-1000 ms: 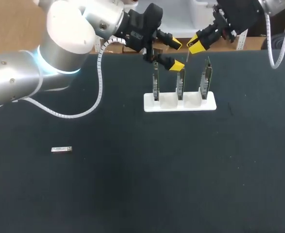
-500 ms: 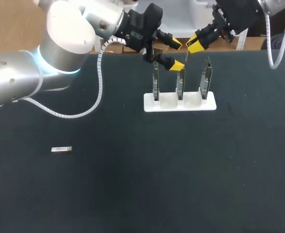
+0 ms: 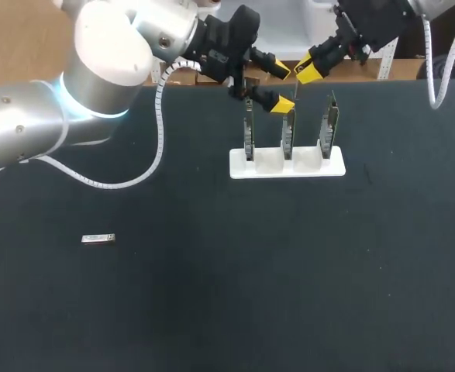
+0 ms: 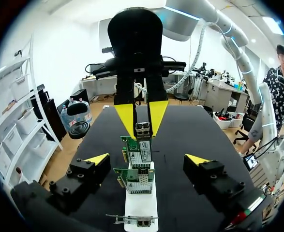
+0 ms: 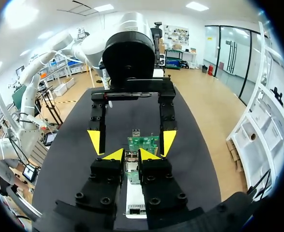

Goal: Pick up the optical module with the left hand, and insert it into the network port with the right hand.

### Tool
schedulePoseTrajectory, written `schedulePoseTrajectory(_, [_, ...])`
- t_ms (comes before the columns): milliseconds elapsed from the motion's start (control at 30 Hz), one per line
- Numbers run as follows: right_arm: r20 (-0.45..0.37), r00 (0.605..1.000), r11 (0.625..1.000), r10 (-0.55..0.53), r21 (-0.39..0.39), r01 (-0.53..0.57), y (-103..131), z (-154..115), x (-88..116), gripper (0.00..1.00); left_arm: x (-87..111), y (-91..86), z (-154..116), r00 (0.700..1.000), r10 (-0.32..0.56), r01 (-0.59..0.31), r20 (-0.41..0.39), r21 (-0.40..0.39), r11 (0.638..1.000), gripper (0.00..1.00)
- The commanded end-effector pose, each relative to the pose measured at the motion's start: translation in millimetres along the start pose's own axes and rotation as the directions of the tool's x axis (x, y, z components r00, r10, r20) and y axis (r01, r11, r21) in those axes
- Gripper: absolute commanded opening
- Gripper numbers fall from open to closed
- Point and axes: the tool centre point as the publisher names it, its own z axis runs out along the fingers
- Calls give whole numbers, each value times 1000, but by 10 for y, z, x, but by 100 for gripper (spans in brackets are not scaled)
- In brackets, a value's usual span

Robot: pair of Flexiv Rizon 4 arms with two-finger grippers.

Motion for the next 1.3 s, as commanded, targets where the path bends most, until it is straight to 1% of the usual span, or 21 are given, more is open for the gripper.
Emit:
schedulePoseTrajectory(33, [-3,1000,1000,4,13,-4,22,17,3,0,3,2,-1,1000,2,-2,1,1,1000,100])
schedulePoseTrajectory(233, [-13,1000,1000,6,10,-6,2,75,18,0,3,2,-1,1000,2,-2,1,1,1000,100])
schedulePoseTrajectory(367, [-32,999,1000,-6,-8,6,3,123,10,0,3,2,-1,1000,2,-2,1,1,1000,100])
schedulePoseTrajectory(933, [-45,999,1000,-19,-22,18,-31,151,39,0,3,2,-1,1000,2,-2,1,1,1000,100])
schedulePoseTrajectory(1133, [-97,994,999,-41,-18,39,-22,186,34,0,3,2,-1,1000,2,-2,1,1,1000,100])
schedulePoseTrajectory(1300, [-93,995,999,-42,-17,41,-21,198,31,0,3,2,-1,1000,2,-2,1,1,1000,100])
